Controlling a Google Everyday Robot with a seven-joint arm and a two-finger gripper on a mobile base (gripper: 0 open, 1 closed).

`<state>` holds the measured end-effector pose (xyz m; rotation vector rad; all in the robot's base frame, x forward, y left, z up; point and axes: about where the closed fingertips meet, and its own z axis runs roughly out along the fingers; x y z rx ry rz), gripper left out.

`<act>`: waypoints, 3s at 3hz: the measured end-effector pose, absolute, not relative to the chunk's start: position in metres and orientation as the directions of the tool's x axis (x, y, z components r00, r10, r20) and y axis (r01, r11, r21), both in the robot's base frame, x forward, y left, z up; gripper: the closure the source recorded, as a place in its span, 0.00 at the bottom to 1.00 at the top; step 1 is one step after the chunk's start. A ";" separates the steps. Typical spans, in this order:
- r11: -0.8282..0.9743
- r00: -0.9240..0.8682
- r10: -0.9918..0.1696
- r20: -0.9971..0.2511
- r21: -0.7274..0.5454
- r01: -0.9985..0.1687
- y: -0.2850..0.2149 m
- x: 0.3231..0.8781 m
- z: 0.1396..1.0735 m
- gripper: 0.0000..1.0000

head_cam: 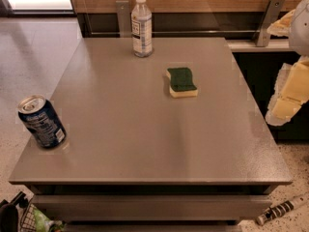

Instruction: Move blue plastic bottle near pepsi can

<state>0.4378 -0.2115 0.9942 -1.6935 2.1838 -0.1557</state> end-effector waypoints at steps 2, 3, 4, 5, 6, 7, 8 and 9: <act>0.276 -0.204 -0.950 -0.235 -0.329 -0.903 -0.214 0.445 0.998 0.00; 0.326 -0.211 -0.925 -0.316 -0.375 -0.868 -0.226 0.478 1.004 0.00; 0.475 -0.246 -0.817 -0.522 -0.365 -0.801 -0.234 0.519 0.986 0.00; 0.564 -0.211 -0.677 -0.706 -0.313 -0.764 -0.220 0.553 0.975 0.00; 0.621 -0.092 -0.486 -0.869 -0.270 -0.736 -0.193 0.605 0.984 0.00; 0.679 0.029 -0.324 -0.946 -0.254 -0.689 -0.183 0.653 1.008 0.00; 0.705 0.107 -0.225 -0.969 -0.237 -0.668 -0.176 0.687 1.027 0.00; 0.705 0.107 -0.225 -0.969 -0.237 -0.668 -0.176 0.687 1.027 0.00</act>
Offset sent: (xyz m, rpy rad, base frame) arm 0.0198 -0.0081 0.0059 0.0255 -0.0491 -0.0052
